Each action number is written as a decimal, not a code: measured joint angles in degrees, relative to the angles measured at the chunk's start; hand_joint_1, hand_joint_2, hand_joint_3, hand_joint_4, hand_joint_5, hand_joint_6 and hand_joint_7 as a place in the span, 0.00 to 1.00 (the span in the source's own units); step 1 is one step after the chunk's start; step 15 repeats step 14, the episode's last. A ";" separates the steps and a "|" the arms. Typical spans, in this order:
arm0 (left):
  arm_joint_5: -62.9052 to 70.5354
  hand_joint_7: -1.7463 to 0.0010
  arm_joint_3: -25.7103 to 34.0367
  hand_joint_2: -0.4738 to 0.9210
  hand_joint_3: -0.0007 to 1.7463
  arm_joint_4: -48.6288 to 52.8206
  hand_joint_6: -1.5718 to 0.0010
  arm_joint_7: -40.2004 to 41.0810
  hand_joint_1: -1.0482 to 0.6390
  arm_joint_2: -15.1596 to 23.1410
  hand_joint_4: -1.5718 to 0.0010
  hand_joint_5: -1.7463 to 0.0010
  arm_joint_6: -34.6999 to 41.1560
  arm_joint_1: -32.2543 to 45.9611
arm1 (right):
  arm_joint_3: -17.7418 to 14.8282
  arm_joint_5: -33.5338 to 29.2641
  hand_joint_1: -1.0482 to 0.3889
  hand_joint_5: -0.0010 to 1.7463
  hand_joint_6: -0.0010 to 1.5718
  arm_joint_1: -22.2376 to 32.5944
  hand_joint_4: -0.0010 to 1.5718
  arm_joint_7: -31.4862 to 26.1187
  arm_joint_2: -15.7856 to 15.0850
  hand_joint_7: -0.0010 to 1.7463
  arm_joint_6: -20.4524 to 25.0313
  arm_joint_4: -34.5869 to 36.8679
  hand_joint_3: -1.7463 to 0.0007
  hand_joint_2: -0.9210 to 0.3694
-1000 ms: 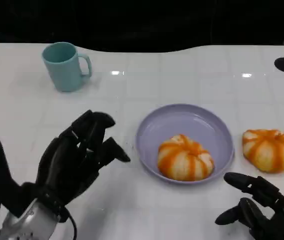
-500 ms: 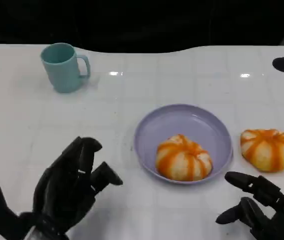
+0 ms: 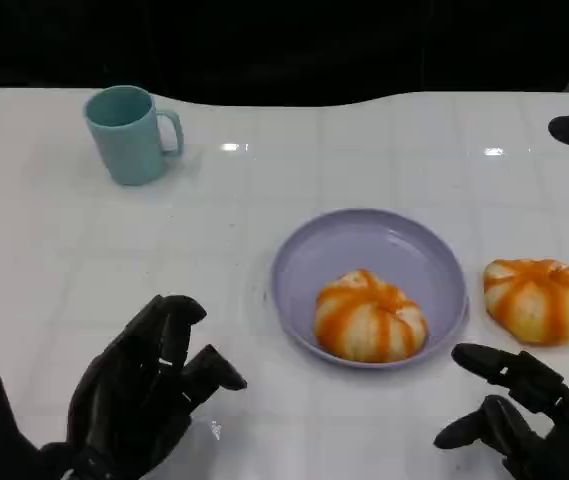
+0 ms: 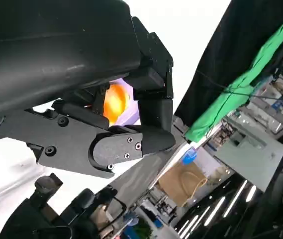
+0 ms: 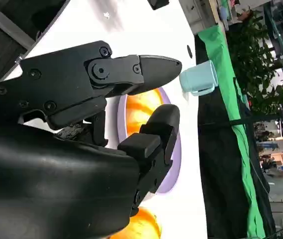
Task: Grasp the bread from the table and place it into the plate.
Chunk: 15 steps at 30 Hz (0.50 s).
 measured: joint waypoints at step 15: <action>0.05 0.03 -0.25 1.00 0.26 1.06 0.69 -0.44 0.32 0.17 0.57 0.00 -0.98 0.23 | -0.12 0.12 0.20 0.66 0.52 0.09 0.45 0.07 0.00 0.33 0.34 -0.45 0.82 0.00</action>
